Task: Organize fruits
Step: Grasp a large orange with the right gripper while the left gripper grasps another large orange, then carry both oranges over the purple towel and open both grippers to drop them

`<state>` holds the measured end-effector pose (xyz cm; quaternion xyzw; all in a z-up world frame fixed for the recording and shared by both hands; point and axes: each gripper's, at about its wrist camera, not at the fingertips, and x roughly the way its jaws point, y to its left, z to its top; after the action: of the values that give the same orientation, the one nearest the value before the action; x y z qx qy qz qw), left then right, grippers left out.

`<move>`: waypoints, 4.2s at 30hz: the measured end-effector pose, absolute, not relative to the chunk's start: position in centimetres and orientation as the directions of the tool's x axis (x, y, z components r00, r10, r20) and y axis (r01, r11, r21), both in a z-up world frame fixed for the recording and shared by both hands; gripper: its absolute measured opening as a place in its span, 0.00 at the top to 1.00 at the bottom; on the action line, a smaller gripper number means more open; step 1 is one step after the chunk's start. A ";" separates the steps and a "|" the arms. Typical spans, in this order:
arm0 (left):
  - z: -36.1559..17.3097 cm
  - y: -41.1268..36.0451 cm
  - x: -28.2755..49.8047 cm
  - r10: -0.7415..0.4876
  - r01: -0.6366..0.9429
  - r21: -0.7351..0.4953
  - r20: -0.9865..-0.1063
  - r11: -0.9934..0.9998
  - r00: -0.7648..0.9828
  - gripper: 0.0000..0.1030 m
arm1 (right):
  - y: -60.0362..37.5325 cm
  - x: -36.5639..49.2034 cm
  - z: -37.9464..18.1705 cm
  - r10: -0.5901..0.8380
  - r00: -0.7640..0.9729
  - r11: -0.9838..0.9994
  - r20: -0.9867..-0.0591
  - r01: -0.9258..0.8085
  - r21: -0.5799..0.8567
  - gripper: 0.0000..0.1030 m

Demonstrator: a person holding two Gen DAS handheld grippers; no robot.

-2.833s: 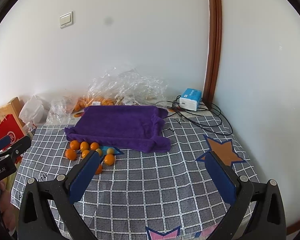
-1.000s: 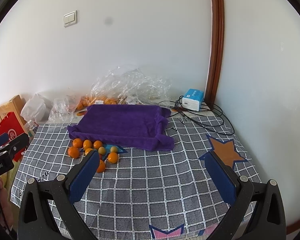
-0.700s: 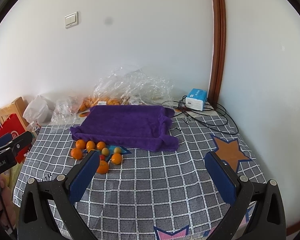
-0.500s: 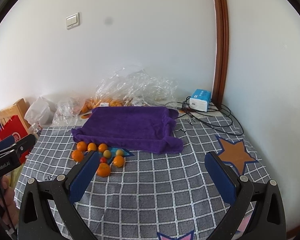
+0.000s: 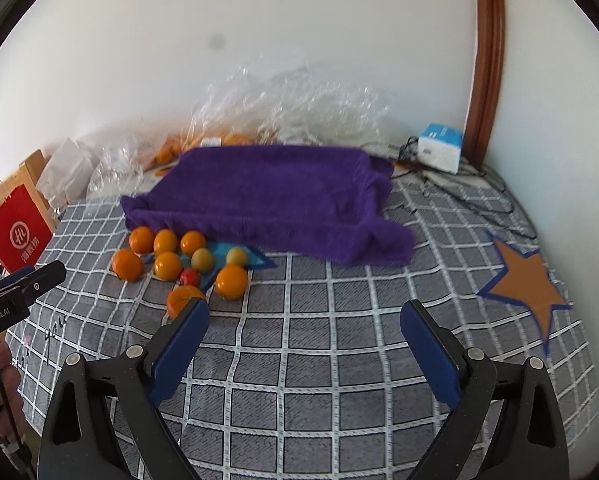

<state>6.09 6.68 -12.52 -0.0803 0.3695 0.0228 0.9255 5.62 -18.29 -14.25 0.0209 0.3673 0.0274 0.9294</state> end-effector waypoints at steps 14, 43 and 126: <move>-18.5 11.9 9.6 0.000 -0.207 -0.160 -0.793 0.965 0.610 0.37 | -16.3 11.2 -19.6 0.069 0.678 0.996 -0.732 -0.005 0.089 0.29; -18.5 6.7 13.5 -0.160 -0.032 -0.230 -0.765 0.973 0.624 0.35 | -17.3 12.6 -22.1 0.119 0.631 0.993 -0.766 -0.090 0.081 0.68; -13.9 4.4 31.6 -0.104 -0.061 -0.192 -0.740 0.980 0.664 0.62 | -20.5 29.4 -17.2 0.047 0.692 0.997 -0.721 0.007 0.072 0.68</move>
<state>31.62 4.38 -13.87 -0.1005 0.4095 -0.0119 0.9067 29.43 -20.52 -17.22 0.0344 0.3925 0.0107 0.9190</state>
